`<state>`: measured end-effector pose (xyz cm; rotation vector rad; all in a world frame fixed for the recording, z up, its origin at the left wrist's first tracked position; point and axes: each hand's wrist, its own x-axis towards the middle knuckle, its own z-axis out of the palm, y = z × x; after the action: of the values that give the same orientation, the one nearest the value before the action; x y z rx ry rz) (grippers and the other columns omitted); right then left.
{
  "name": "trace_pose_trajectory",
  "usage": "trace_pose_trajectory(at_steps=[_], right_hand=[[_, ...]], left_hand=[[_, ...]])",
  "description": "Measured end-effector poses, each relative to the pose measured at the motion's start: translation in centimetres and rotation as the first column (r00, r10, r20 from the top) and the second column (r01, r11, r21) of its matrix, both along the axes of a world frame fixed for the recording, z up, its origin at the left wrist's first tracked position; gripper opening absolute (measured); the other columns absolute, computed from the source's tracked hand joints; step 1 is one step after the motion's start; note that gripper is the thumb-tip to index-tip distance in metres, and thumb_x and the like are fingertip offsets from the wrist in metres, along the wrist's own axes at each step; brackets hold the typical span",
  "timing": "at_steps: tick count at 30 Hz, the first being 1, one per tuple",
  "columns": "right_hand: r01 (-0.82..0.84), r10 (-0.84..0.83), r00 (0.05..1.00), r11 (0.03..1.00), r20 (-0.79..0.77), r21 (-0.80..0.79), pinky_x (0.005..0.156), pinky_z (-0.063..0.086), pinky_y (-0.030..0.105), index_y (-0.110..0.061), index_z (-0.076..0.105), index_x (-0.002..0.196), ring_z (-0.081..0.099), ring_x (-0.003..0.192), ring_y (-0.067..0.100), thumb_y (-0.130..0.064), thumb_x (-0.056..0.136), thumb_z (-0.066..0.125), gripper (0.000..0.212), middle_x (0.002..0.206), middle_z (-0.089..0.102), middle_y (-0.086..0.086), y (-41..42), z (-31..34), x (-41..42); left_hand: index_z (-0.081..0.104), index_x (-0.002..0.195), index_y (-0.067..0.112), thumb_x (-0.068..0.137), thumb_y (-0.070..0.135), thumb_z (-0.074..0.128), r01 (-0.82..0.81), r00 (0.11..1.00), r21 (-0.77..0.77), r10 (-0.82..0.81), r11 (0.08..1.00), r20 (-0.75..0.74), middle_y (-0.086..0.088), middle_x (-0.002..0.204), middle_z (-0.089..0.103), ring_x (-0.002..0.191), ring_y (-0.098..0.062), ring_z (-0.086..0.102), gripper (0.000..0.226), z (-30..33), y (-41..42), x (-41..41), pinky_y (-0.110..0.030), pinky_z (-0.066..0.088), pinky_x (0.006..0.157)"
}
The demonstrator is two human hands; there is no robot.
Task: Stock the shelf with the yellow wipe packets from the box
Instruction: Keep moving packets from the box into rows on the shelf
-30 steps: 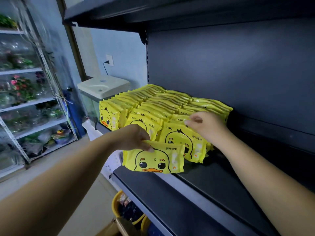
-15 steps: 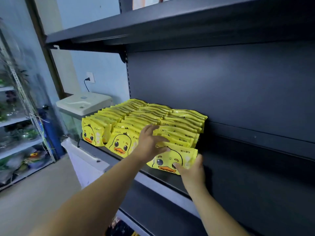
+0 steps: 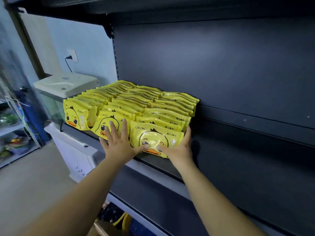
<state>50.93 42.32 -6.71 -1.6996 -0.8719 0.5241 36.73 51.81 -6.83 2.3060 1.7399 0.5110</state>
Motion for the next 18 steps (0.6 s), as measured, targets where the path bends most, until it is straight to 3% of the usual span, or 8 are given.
trace_pose_trajectory(at_steps=[4, 6, 9, 11, 13, 15, 16, 18], right_hand=[[-0.011, 0.011, 1.0, 1.0, 0.014, -0.011, 0.102, 0.036, 0.029, -0.027, 0.005, 0.147, 0.037, 0.133, 0.019, -0.022, 0.066, 0.081, 0.112, 0.151, 0.027, -0.002, 0.7, -0.6, 0.6], [0.098, -0.099, 0.98, 0.995, 0.175, 0.012, 0.108, 0.032, 0.034, -0.022, 0.006, 0.148, 0.029, 0.137, 0.024, -0.026, 0.067, 0.081, 0.111, 0.153, 0.019, 0.004, 0.6, -0.8, 0.0], [0.221, -0.339, 0.671, 0.94, 0.66, 0.258, 0.107, 0.024, 0.054, -0.011, 0.022, 0.143, 0.027, 0.132, 0.033, -0.048, 0.069, 0.066, 0.093, 0.146, 0.024, 0.014, 0.7, -1.1, -1.3], [0.124, -0.272, 0.481, 0.962, 0.833, 0.243, 0.105, 0.019, 0.055, -0.016, 0.029, 0.138, 0.026, 0.131, 0.029, -0.061, 0.072, 0.043, 0.082, 0.143, 0.027, 0.011, 1.6, -0.8, -1.7], [0.131, -0.134, 0.406, 0.987, 0.904, 0.088, 0.111, 0.007, 0.055, -0.023, 0.033, 0.137, 0.025, 0.132, 0.028, -0.07, 0.071, 0.031, 0.081, 0.145, 0.032, 0.009, 2.6, -0.8, -1.5], [0.161, -0.018, 0.425, 0.985, 0.905, -0.056, 0.109, -0.005, 0.05, -0.025, 0.032, 0.14, 0.022, 0.134, 0.028, -0.076, 0.069, 0.025, 0.088, 0.147, 0.036, 0.011, 2.7, -0.7, -1.2], [0.171, 0.021, 0.423, 0.98, 0.906, -0.102, 0.107, -0.011, 0.049, -0.025, 0.023, 0.144, 0.014, 0.137, 0.027, -0.078, 0.069, 0.026, 0.092, 0.151, 0.028, 0.011, 2.6, -0.7, -0.9], [0.155, 0.119, 0.432, 0.967, 0.894, -0.204, 0.099, -0.029, 0.05, -0.031, -0.016, 0.142, -0.022, 0.139, 0.02, -0.081, 0.07, 0.035, 0.102, 0.152, -0.02, 0.004, 2.7, -0.3, -0.6]], left_hand=[[-0.029, 0.139, 0.03, 0.043, 0.089, 0.043, -0.005, 0.999, -0.034, 0.006, 0.999, 0.032, -0.01, 0.151, -0.028, 0.14, -0.03, -0.02, 0.133, 0.0, 1.2, 0.6, -0.054, -0.001, 0.112], [-0.026, 0.141, 0.027, 0.028, 0.098, 0.032, 0.008, 0.995, -0.04, -0.004, 0.999, 0.095, -0.01, 0.151, -0.025, 0.141, -0.03, -0.018, 0.145, -0.6, 1.3, 0.8, -0.054, 0.003, 0.113], [-0.026, 0.141, 0.024, 0.014, 0.102, 0.009, -0.003, 0.996, -0.033, 0.006, 0.999, 0.091, -0.011, 0.151, -0.025, 0.141, -0.031, -0.018, 0.153, -1.2, 1.4, 1.0, -0.051, 0.003, 0.113], [-0.026, 0.141, 0.022, 0.034, 0.097, 0.023, 0.012, 0.997, -0.044, -0.008, 0.999, 0.074, -0.012, 0.151, -0.027, 0.14, -0.031, -0.019, 0.14, -0.9, 1.7, 0.9, -0.051, 0.002, 0.115], [-0.022, 0.142, 0.022, 0.036, 0.096, 0.026, 0.084, 0.992, -0.049, -0.079, 0.995, 0.096, -0.013, 0.151, -0.025, 0.14, -0.032, -0.018, 0.138, -0.7, 1.9, 0.4, -0.05, 0.0, 0.115], [-0.01, 0.146, 0.023, 0.028, 0.101, 0.019, 0.185, 0.963, -0.034, -0.174, 0.982, 0.207, -0.013, 0.153, -0.017, 0.142, -0.032, -0.014, 0.144, -0.6, 2.4, -1.2, -0.047, 0.0, 0.114], [-0.001, 0.147, 0.022, 0.035, 0.1, 0.024, 0.22, 0.942, -0.022, -0.206, 0.975, 0.265, -0.013, 0.154, -0.009, 0.142, -0.031, -0.007, 0.138, -0.6, 2.6, -2.2, -0.047, 0.004, 0.115], [0.02, 0.145, 0.014, 0.049, 0.094, 0.029, 0.203, 0.931, 0.053, -0.209, 0.978, 0.298, -0.021, 0.151, 0.012, 0.139, -0.035, 0.015, 0.126, -0.7, 3.6, -4.2, -0.047, 0.02, 0.112]])
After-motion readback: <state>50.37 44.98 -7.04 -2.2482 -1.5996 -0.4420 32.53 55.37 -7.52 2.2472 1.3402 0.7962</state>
